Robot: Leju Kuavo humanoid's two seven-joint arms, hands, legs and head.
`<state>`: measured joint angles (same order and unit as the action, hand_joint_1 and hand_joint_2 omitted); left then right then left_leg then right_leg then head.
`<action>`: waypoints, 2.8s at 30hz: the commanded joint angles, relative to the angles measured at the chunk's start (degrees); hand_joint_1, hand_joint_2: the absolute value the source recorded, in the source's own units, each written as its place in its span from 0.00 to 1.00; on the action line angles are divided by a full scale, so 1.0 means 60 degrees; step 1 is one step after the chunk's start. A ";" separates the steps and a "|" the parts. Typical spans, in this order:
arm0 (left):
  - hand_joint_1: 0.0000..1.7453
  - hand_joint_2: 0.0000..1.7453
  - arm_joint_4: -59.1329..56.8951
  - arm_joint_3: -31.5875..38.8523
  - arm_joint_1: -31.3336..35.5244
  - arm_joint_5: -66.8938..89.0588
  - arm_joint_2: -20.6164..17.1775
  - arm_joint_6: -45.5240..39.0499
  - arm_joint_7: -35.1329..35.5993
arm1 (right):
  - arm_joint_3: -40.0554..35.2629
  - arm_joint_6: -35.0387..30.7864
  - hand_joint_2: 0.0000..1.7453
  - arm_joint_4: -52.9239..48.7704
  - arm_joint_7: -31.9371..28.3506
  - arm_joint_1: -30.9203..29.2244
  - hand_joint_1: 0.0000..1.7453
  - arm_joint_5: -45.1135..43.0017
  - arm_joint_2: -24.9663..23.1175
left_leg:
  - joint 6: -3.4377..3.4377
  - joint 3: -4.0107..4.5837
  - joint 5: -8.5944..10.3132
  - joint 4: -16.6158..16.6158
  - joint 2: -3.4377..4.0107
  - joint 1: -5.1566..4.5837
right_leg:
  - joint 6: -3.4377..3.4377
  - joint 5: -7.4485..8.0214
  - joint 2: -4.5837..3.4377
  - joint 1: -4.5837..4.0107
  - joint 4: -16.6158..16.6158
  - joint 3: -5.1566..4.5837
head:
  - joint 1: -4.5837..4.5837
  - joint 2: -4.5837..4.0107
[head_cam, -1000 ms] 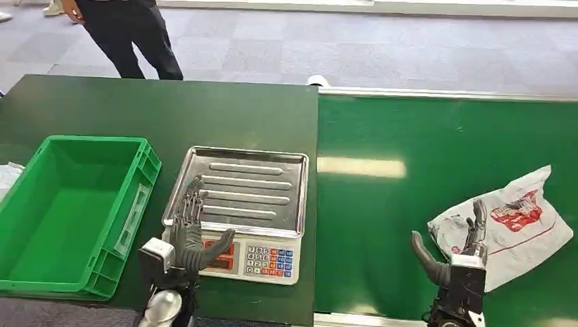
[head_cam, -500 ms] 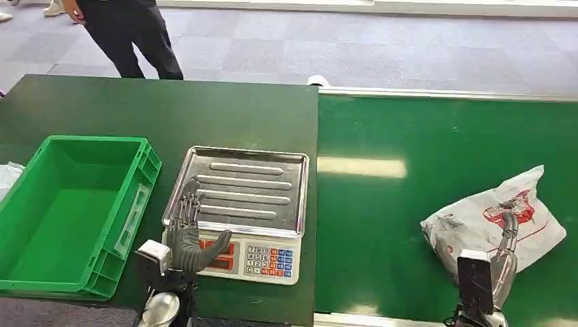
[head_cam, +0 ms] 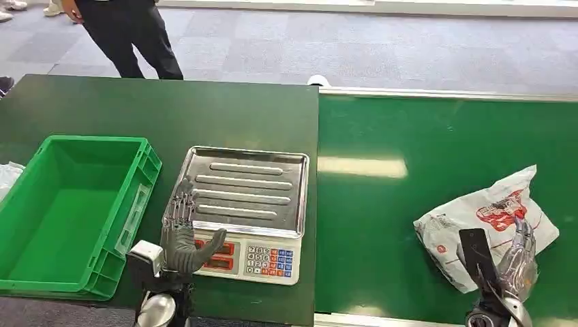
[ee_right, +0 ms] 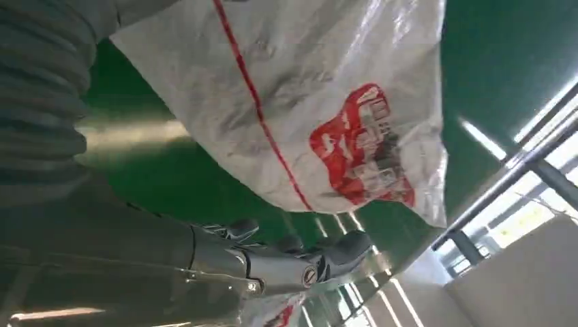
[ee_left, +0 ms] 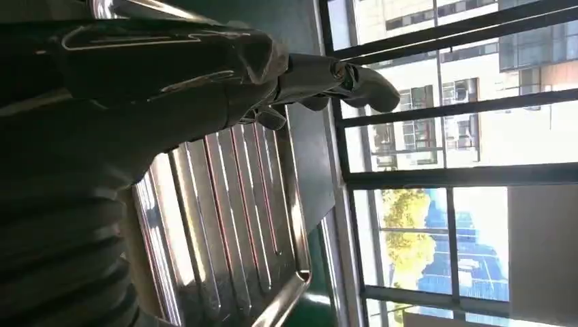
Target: Moved the parcel from conveyor to table for the left to box.
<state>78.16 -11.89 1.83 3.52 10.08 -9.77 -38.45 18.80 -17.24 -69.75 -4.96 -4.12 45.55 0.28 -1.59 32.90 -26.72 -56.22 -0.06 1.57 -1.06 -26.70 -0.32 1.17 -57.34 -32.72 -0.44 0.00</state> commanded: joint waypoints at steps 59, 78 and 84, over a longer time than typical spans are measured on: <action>0.00 1.00 -0.0013 -0.0222 -0.0498 -0.0641 -0.0381 -0.0916 -0.0111 | -0.1870 0.1335 1.00 0.3207 -0.2420 -0.2622 1.00 -0.2096 0.1804 | 0.0017 -0.0061 0.0001 0.0004 0.0026 -0.0017 | -0.0013 0.0025 -0.0033 0.0015 0.0004 0.0058 | 0.0004 0.0000; 0.00 1.00 -0.0655 -0.0350 0.0227 -0.0940 -0.0166 -0.0530 -0.0259 | -0.2288 -0.1121 1.00 -0.1700 -0.5101 -0.1425 1.00 -0.3559 0.1371 | 0.0024 0.0002 0.0003 0.0001 -0.0011 -0.0029 | -0.0012 0.0016 0.0002 0.0027 -0.0007 -0.0010 | 0.0000 0.0000; 0.00 1.00 -0.0663 -0.0378 0.0254 -0.0948 -0.0168 -0.0520 -0.0259 | -0.2774 -0.1217 1.00 -0.1534 -0.5177 -0.1567 1.00 -0.3410 0.1320 | 0.0045 -0.0021 0.0009 0.0018 0.0013 -0.0031 | 0.0002 0.0032 -0.0015 0.0023 0.0015 0.0006 | 0.0004 0.0000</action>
<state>77.92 -13.27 1.57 -1.95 9.49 -13.09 -40.02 5.99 -23.61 -75.74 -35.50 -11.98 24.59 10.16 -1.53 32.96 -26.69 -56.25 -0.22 1.48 -1.26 -26.59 -0.25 1.28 -57.34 -32.74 -0.42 0.00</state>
